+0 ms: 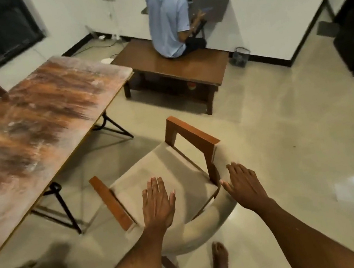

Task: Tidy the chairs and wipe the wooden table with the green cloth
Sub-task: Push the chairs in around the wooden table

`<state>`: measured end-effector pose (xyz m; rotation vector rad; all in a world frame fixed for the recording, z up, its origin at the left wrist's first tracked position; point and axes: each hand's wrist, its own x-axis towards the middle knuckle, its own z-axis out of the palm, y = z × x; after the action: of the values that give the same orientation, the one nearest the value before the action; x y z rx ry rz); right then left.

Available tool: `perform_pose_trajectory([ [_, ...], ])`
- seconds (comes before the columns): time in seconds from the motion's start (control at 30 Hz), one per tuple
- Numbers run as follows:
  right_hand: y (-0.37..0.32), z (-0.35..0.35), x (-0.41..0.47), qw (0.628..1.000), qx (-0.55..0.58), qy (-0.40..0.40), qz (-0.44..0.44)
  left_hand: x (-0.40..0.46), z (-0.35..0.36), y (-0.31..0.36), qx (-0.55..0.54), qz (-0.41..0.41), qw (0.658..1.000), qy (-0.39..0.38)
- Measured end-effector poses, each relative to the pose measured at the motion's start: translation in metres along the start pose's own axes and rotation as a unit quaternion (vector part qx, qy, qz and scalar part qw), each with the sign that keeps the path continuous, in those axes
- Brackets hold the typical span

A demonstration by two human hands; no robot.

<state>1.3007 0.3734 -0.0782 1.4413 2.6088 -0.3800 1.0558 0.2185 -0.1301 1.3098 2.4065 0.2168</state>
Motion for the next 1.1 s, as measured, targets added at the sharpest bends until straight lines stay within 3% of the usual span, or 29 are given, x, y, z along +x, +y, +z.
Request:
perform_pose_trajectory([
  [0.27, 0.055, -0.002, 0.074, 0.988, 0.004, -0.095, -0.118, -0.015, 0.021, 0.055, -0.003, -0.152, 0.988, -0.009],
  [0.63, 0.072, 0.015, 0.096, 0.965, -0.040, -0.146, -0.212, -0.044, 0.053, 0.077, -0.078, -0.222, 0.972, -0.014],
  [0.73, 0.078, 0.013, 0.099, 0.955, -0.046, -0.149, -0.253, -0.048, 0.058, 0.087, -0.103, -0.219, 0.970, -0.025],
  [0.93, 0.088, 0.006, 0.099, 0.932, -0.058, -0.149, -0.324, -0.059, 0.048, 0.091, -0.105, -0.141, 0.973, -0.147],
  [1.03, 0.092, 0.000, 0.106, 0.906, -0.102, -0.181, -0.369, -0.061, 0.044, 0.087, -0.071, -0.114, 0.973, -0.187],
  [1.1, 0.096, 0.005, 0.118, 0.882, -0.139, -0.198, -0.405, -0.061, 0.046, 0.092, -0.044, -0.122, 0.976, -0.174],
])
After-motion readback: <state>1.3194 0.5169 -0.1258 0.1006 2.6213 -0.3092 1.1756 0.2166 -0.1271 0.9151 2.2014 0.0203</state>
